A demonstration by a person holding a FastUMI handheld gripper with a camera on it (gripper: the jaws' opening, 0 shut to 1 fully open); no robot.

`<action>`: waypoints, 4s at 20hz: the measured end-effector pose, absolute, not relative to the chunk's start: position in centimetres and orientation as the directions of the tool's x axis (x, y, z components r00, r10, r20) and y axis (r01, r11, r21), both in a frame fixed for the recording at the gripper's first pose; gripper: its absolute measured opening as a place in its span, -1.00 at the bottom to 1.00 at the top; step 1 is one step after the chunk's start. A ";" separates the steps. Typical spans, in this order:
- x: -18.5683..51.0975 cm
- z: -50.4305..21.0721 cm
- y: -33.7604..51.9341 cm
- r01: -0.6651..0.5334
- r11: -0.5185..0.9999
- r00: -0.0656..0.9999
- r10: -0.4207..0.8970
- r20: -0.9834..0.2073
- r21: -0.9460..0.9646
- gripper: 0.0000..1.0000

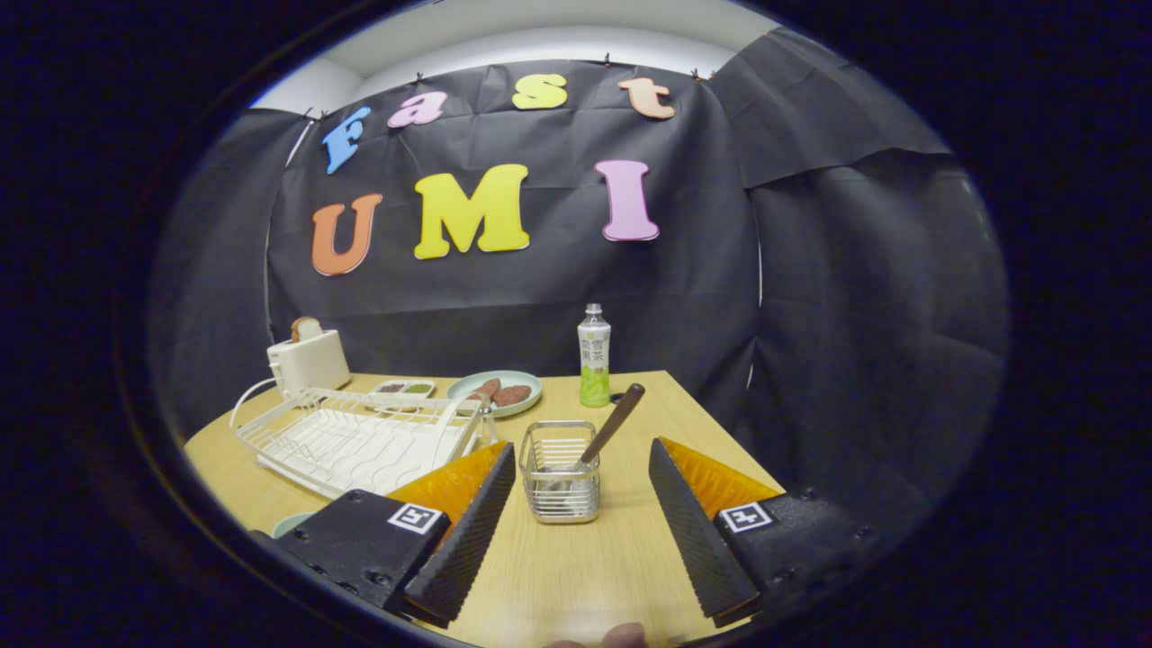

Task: Take the plate from the dish rack, then take the spoon from the basket and place it into the plate.

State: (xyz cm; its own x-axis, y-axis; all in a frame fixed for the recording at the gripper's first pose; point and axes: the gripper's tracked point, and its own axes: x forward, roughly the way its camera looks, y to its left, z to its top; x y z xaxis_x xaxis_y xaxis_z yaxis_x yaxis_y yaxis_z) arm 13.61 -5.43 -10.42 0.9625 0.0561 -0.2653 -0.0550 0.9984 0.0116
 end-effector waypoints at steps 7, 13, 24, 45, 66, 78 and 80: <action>21.4 -12.9 -7.1 -0.045 0.994 0.940 0.077 -0.332 0.104 0.95; 24.8 -14.2 -5.9 -0.068 0.985 0.920 0.124 -0.372 0.159 0.77; 24.0 -13.0 -2.9 -0.082 0.963 0.908 0.179 -0.380 0.258 -0.70; 5.3 2.6 3.8 -0.170 0.965 0.971 0.198 -0.132 0.201 -0.81; 1.3 -17.6 15.8 -0.181 0.888 0.863 0.349 -0.365 0.423 -0.75; 2.4 -15.0 10.2 -0.109 0.947 0.942 0.196 -0.274 0.304 0.88; 2.5 -13.2 8.9 -0.101 0.961 0.960 0.162 -0.229 0.257 0.93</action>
